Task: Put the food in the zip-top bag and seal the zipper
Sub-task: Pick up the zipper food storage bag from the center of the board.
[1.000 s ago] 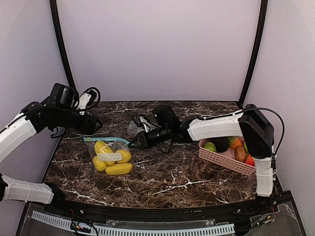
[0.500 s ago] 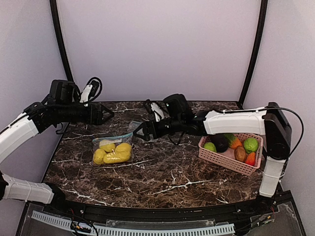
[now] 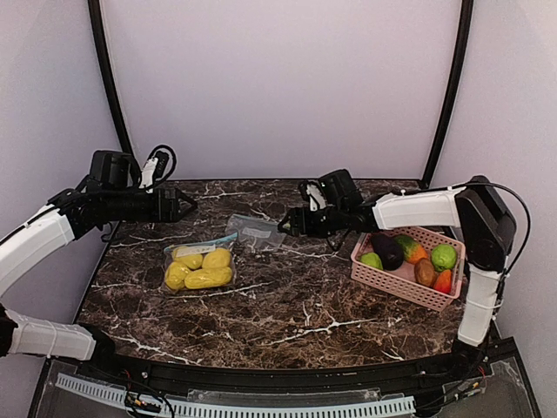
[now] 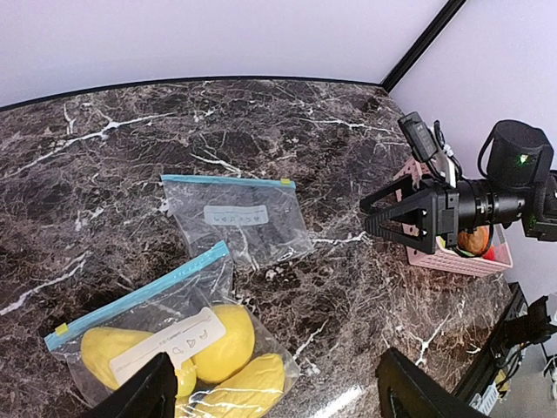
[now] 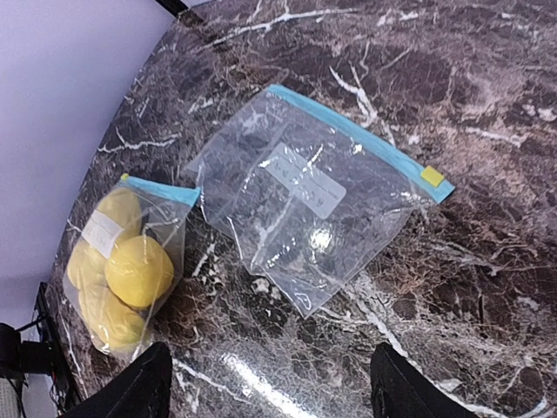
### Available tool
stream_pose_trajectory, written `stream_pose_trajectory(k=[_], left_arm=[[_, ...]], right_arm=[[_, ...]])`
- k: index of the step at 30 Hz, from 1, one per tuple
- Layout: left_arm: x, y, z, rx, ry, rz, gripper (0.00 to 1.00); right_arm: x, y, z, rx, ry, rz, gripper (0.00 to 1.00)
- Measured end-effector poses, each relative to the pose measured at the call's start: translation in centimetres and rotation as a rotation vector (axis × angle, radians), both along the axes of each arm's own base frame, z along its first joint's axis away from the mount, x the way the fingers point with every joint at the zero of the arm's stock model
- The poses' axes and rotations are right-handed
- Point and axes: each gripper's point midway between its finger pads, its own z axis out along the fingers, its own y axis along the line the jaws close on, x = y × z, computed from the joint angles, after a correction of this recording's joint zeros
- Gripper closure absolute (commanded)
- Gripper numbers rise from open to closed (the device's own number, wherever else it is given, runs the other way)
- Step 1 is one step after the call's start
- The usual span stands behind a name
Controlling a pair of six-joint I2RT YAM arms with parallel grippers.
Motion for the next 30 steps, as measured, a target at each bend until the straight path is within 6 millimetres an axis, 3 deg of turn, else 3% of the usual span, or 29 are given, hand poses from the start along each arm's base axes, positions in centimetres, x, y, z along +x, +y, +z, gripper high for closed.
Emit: stream_pose_trajectory(k=[8, 14, 24, 30], left_arm=[[0.0, 0.6, -0.8, 0.015, 0.009, 0.024, 0.20], [-1.1, 1.1, -2.0, 0.005, 0.039, 0.039, 0.20], [-1.5, 1.3, -1.8, -0.025, 0.048, 0.062, 0.20], [-1.5, 1.3, -1.8, -0.033, 0.054, 0.068, 0.20]], right_arm=[[0.1, 0.3, -5.6, -0.020, 0.159, -0.063, 0.36], [0.9, 1.2, -6.8, 0.021, 0.211, -0.103, 0.42], [2.4, 2.4, -9.1, 0.111, 0.287, -0.144, 0.57], [3.2, 3.2, -9.2, 0.173, 0.310, -0.160, 0.65]])
